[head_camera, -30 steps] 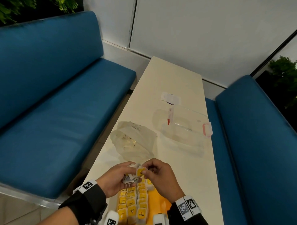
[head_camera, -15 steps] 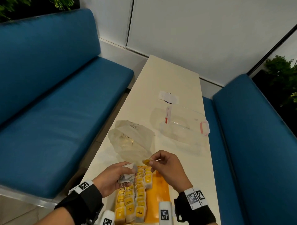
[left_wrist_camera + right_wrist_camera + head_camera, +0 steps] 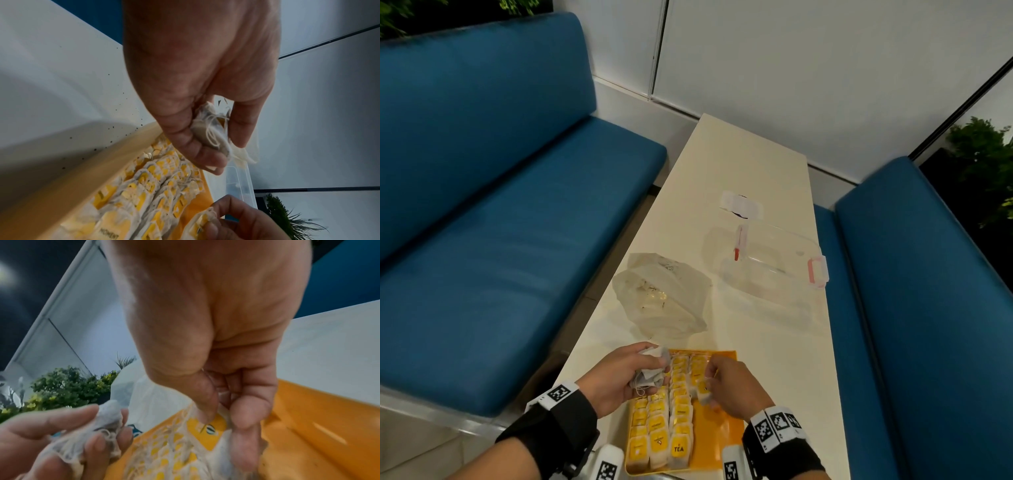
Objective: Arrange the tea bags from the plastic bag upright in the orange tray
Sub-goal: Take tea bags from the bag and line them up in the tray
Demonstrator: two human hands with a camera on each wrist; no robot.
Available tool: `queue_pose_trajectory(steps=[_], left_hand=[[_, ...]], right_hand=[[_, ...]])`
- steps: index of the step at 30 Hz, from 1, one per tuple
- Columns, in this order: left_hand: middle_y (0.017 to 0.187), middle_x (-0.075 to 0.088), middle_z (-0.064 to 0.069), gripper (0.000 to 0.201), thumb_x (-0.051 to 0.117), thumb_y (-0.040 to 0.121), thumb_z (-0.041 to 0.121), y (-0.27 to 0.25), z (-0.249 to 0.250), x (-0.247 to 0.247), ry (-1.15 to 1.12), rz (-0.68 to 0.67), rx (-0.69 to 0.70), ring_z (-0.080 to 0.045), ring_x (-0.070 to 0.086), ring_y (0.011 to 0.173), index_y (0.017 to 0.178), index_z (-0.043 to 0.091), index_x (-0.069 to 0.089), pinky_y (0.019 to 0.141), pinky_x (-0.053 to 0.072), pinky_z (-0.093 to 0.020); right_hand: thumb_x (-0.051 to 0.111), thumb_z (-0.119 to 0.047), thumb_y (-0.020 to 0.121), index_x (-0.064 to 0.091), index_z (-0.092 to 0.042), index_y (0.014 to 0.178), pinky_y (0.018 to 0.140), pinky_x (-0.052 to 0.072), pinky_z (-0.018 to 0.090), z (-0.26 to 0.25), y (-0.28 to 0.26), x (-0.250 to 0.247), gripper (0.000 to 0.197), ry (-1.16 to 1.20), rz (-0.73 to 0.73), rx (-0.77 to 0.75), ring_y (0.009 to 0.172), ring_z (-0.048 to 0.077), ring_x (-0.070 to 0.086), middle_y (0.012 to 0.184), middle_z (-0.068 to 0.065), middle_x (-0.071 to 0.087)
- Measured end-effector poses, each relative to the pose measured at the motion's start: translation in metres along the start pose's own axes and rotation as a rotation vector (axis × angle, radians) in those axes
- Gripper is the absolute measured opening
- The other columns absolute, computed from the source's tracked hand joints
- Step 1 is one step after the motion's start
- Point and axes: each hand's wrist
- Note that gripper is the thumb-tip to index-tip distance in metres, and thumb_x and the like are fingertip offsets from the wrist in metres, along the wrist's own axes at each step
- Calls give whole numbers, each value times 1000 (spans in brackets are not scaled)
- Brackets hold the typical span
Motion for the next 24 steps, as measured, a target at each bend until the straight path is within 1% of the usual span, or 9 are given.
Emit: queue_pose_trajectory(steps=[4, 6, 8, 10, 12, 14, 16, 20, 24], left_hand=[[104, 74, -16, 31, 69, 91, 6, 1, 0, 0, 1, 4, -2, -26, 72, 88, 122, 4, 66, 65, 58, -29], [104, 74, -16, 31, 69, 91, 6, 2, 0, -1, -6, 1, -5, -25, 72, 87, 122, 4, 65, 65, 58, -29], [104, 74, -16, 31, 69, 91, 6, 2, 0, -1, -8, 0, -5, -24, 72, 85, 122, 3, 65, 66, 57, -30], [103, 73, -16, 32, 69, 91, 6, 2, 0, -1, -4, -1, -3, -24, 71, 85, 122, 3, 65, 66, 57, -30], [101, 73, -16, 32, 70, 91, 6, 2, 0, -1, 4, -1, -1, -24, 71, 84, 122, 2, 65, 66, 56, -30], [100, 74, -15, 32, 70, 90, 6, 2, 0, -1, 6, 2, -2, -24, 71, 84, 122, 2, 65, 66, 56, -30], [101, 74, -15, 32, 71, 90, 7, 2, 0, -2, 7, 1, -6, -24, 71, 85, 122, 2, 65, 66, 57, -30], [103, 74, -16, 33, 72, 89, 7, 2, 1, -3, 14, 3, -14, -25, 71, 87, 122, 4, 66, 66, 57, -30], [104, 74, -16, 34, 71, 90, 6, 3, 1, -2, 21, -2, -18, -26, 71, 87, 123, 3, 65, 66, 58, -30]], right_hand=[[47, -9, 93, 53, -24, 88, 50, 46, 21, 1, 5, 10, 17, -32, -45, 63, 73, 20, 71, 96, 5, 69], [44, -7, 93, 53, -22, 90, 45, 43, 21, 0, 8, 14, 18, 2, -53, 103, 63, 16, 68, 94, 7, 69], [40, -5, 92, 51, -20, 93, 43, 44, 20, 0, 11, 18, 19, 54, -70, 144, 54, 14, 65, 86, 7, 68], [41, -6, 93, 50, -19, 91, 50, 52, 28, 2, 17, 23, 16, 110, -79, 159, 56, 18, 68, 82, 12, 69], [45, -8, 94, 49, -18, 89, 60, 57, 36, 7, 21, 29, 12, 159, -73, 158, 58, 20, 68, 87, 19, 72], [48, -8, 94, 49, -18, 90, 60, 57, 36, 10, 24, 33, 10, 204, -49, 171, 55, 20, 67, 92, 22, 72], [49, -7, 93, 48, -17, 91, 53, 54, 33, 11, 26, 36, 11, 280, -18, 198, 51, 19, 65, 91, 24, 71], [49, -1, 93, 46, -14, 91, 48, 51, 31, 10, 28, 41, 13, 413, 9, 200, 50, 20, 65, 75, 17, 65], [49, 2, 94, 47, -12, 91, 45, 48, 27, 6, 25, 40, 14, 499, 59, 203, 52, 20, 64, 78, 12, 62]])
Point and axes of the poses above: each hand's wrist, its own y-axis towards the middle knuckle, its own x-axis out of the palm, z = x × y
